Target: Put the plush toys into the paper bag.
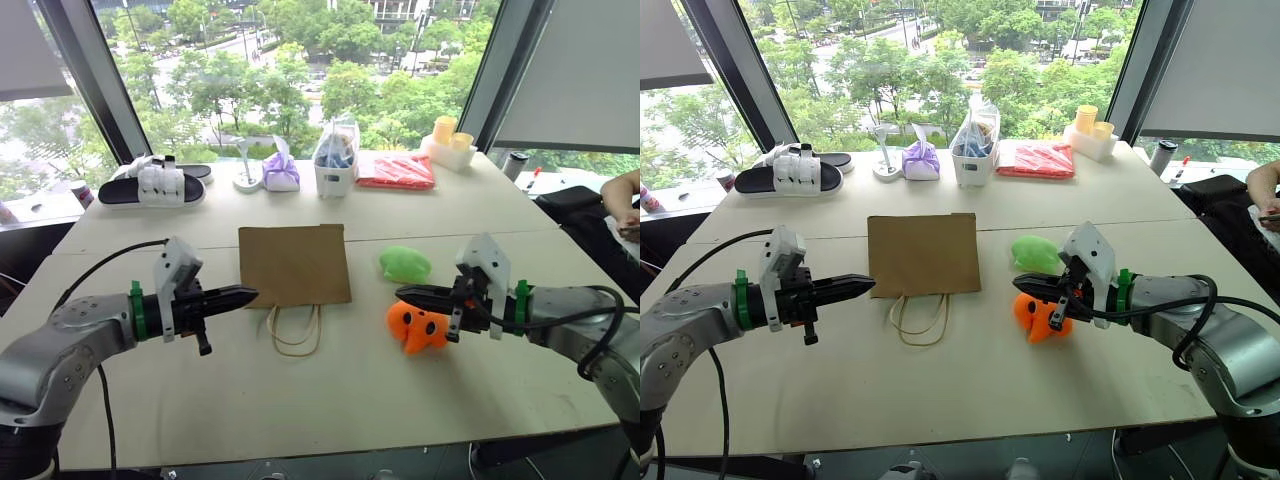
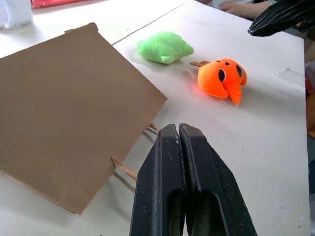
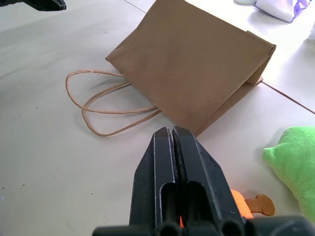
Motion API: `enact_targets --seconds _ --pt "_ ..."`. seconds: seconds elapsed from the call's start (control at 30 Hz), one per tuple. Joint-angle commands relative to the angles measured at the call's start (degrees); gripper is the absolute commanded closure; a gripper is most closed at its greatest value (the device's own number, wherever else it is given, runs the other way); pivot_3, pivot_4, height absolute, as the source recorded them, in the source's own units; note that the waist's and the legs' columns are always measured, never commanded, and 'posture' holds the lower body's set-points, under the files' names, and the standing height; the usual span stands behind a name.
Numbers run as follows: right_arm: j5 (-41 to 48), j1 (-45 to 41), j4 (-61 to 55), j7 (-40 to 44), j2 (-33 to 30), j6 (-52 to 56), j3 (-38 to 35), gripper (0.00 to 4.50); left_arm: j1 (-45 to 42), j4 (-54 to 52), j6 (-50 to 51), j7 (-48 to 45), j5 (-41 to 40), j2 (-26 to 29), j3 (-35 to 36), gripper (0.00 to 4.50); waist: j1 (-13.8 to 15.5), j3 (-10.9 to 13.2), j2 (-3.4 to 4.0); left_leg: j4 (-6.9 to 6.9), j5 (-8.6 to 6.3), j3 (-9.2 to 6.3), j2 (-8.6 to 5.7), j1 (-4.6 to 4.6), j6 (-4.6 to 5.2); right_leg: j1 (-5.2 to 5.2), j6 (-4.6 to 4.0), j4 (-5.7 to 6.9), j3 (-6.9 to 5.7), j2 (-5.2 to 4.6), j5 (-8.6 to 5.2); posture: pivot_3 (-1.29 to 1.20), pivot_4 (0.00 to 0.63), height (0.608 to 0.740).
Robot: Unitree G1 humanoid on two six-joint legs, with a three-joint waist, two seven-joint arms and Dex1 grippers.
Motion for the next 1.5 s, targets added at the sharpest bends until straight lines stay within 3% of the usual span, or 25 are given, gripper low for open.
enact_targets --seconds 0.03,0.9,1.0,1.1,1.23,1.5 --pt "-0.7 -1.5 -0.1 0.3 0.3 -1.4 -0.1 4.5 -0.9 -0.9 -0.6 0.9 -0.4 -0.5 0.9 4.45 0.0 0.0 0.0 0.0 0.0 0.0 0.0 0.0 0.0 0.0 0.0 0.0 0.0 0.0 0.0 0.0 0.15 0.74" --pt "0.1 1.1 -2.9 -0.1 0.3 0.0 -1.1 4.5 -3.1 1.5 -0.8 -3.4 1.5 1.3 -2.9 4.45 0.0 0.0 0.0 0.0 0.0 0.0 -0.01 0.0 0.0 0.0 0.0 0.0 0.0 0.0 0.0 0.0 0.15 0.74" --pt "-0.1 1.1 -2.9 0.0 0.2 -0.1 -0.9 4.5 -3.0 4.6 -8.1 -5.6 7.8 2.2 -4.4 3.62 0.0 0.0 0.0 0.0 0.0 0.01 -0.02 0.0 0.0 0.0 0.0 0.0 0.0 0.0 0.0 0.0 0.15 0.74" --pt "-0.4 0.8 -2.9 0.0 0.3 -0.2 -0.5 4.5 0.2 6.8 -20.6 -12.8 17.1 6.0 -8.6 2.14 -0.1 0.0 0.02 0.0 0.0 0.1 -0.04 0.0 0.0 0.0 0.0 0.0 -0.01 0.02 0.0 0.0 0.15 0.74" --pt "-0.6 1.2 -3.4 -0.7 0.6 -0.3 -0.6 4.5 -0.3 12.7 -34.2 -16.4 24.2 4.9 -12.2 0.19 0.1 0.0 0.03 -0.06 0.0 0.15 0.02 0.0 0.0 -0.04 -0.18 -0.05 0.03 -0.03 -0.1 0.0 0.15 0.74" --pt "-0.1 2.6 -5.3 -3.0 1.4 0.3 -1.0 4.5 -4.7 21.5 -49.4 -17.1 31.1 -2.4 -16.9 0.08 0.1 0.0 0.03 -0.04 0.0 0.07 0.0 -0.04 0.0 -0.03 0.0 -0.08 0.01 -0.09 0.01 0.0 0.15 0.74"
